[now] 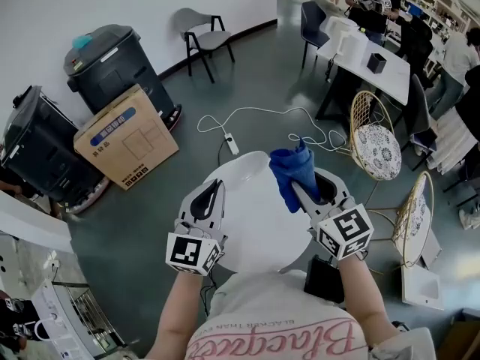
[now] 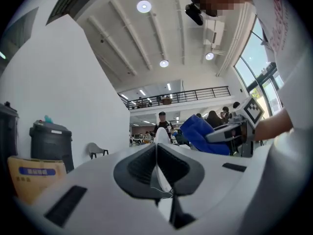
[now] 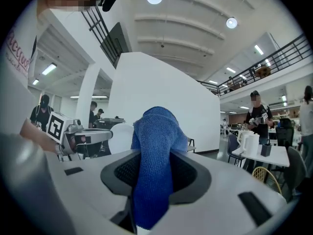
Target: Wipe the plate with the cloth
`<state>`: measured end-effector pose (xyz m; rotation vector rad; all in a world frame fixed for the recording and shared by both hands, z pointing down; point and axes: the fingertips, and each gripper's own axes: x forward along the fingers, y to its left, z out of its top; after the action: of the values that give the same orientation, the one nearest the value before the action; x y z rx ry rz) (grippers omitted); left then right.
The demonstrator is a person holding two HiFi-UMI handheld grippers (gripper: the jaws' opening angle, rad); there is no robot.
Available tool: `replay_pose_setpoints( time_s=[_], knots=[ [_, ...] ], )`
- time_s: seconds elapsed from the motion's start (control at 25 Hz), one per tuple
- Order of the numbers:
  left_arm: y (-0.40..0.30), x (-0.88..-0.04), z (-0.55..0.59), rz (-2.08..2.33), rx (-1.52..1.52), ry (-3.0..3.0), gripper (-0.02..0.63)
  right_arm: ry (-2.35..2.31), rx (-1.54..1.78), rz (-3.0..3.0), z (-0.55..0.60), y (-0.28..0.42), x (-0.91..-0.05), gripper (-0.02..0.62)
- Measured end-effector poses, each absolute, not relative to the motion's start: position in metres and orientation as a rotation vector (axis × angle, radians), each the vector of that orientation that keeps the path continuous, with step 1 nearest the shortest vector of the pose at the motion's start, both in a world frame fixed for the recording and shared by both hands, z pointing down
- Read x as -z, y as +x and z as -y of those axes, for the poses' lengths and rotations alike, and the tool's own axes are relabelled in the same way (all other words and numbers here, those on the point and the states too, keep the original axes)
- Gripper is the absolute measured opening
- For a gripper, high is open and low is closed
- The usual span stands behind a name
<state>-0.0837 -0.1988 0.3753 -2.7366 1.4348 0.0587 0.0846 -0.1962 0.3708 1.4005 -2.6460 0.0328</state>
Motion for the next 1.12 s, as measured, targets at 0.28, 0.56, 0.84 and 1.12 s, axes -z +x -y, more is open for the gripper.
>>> replay_pose_setpoints(
  time_s=[0.28,0.56,0.84,1.12],
  knots=[
    [-0.088,-0.375,0.208,-1.565,-0.257,-2.854,0.017,1.476,-0.161,2.711,0.194,0.082,-0.366,0.147],
    [-0.093,-0.379,0.214,-1.685,-0.448,-2.949,0.017,1.546,-0.241,2.677,0.195,0.086,-0.378,0.147],
    [-0.097,-0.411,0.214,-1.804,-0.612,-3.11,0.017,1.508,-0.318,2.665,0.195,0.081,-0.395,0.147],
    [-0.097,-0.419,0.21,-1.846,-0.63,-3.126,0.017,1.507,-0.338,2.661,0.195,0.083,-0.399,0.147]
  ],
)
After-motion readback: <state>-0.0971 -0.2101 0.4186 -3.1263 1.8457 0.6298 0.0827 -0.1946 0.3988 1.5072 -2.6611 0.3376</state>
